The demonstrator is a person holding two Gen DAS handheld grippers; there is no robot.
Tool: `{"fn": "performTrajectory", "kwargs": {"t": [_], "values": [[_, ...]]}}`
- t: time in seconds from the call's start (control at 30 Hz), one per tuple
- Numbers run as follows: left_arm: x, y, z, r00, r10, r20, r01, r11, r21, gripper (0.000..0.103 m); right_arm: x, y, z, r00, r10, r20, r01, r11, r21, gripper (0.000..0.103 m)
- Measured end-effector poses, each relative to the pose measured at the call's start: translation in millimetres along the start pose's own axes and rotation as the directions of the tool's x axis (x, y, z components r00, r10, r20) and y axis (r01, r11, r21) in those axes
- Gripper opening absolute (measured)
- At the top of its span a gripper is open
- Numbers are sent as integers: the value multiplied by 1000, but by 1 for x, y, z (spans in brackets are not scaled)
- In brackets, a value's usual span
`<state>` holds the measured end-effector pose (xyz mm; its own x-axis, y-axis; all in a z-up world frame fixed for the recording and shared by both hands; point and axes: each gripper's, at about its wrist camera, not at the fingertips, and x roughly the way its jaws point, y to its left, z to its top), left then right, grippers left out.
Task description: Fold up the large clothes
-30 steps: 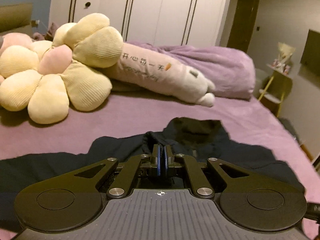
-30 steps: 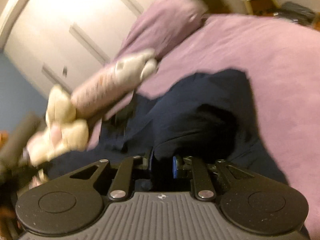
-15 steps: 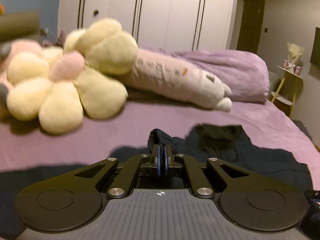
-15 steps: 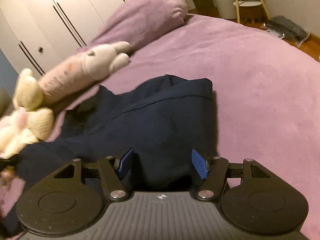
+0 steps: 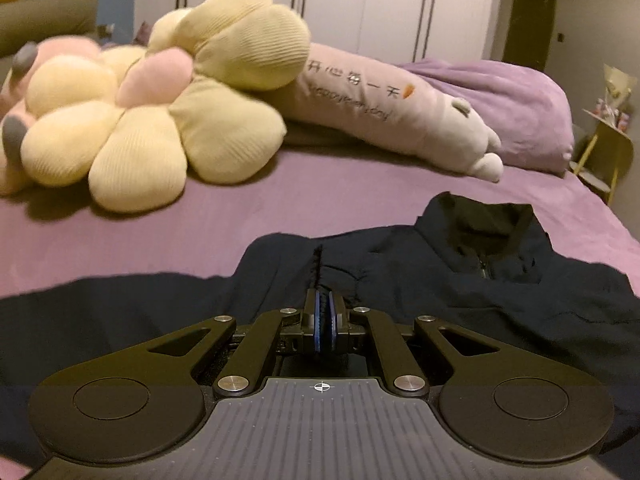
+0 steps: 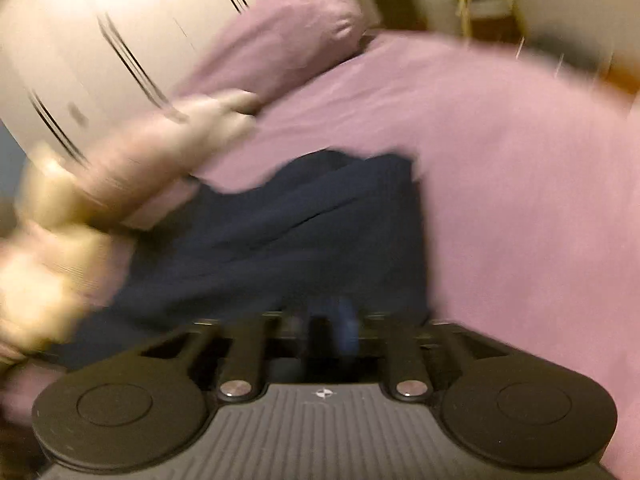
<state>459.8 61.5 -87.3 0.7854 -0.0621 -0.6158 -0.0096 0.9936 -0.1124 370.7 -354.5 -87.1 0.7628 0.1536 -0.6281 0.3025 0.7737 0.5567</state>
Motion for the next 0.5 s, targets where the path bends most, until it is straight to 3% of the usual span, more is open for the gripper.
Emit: {"fn": "performTrajectory", "kwargs": {"t": [0.03, 0.1, 0.17, 0.3, 0.37, 0.4, 0.5], "values": [[0, 2, 1, 1000, -4, -1, 4, 1000, -15, 7, -6, -6, -11, 996, 85, -29, -83, 994, 72, 44], [-2, 2, 4, 1000, -10, 1, 10, 999, -33, 7, -5, -16, -32, 980, 177, -95, -157, 969, 189, 47], [-7, 1, 8, 1000, -18, 4, 18, 999, -41, 6, 7, -25, -46, 975, 183, -122, -144, 950, 276, 48], [-14, 2, 12, 999, -38, 11, 39, 998, -47, 6, 26, -37, -39, 986, 163, -34, -136, 906, 401, 46], [-13, 4, 11, 999, -38, 10, 39, 998, -48, 7, 27, -31, -29, 993, 117, -15, -105, 930, 353, 13], [-11, 4, 9, 999, -43, 3, 43, 998, -44, 7, 22, -31, -25, 995, 102, -3, -96, 941, 325, 7], [0, -2, -3, 998, -56, -29, 55, 998, -29, 8, 7, -34, -18, 998, 36, 61, -51, 962, 268, 7]]}}
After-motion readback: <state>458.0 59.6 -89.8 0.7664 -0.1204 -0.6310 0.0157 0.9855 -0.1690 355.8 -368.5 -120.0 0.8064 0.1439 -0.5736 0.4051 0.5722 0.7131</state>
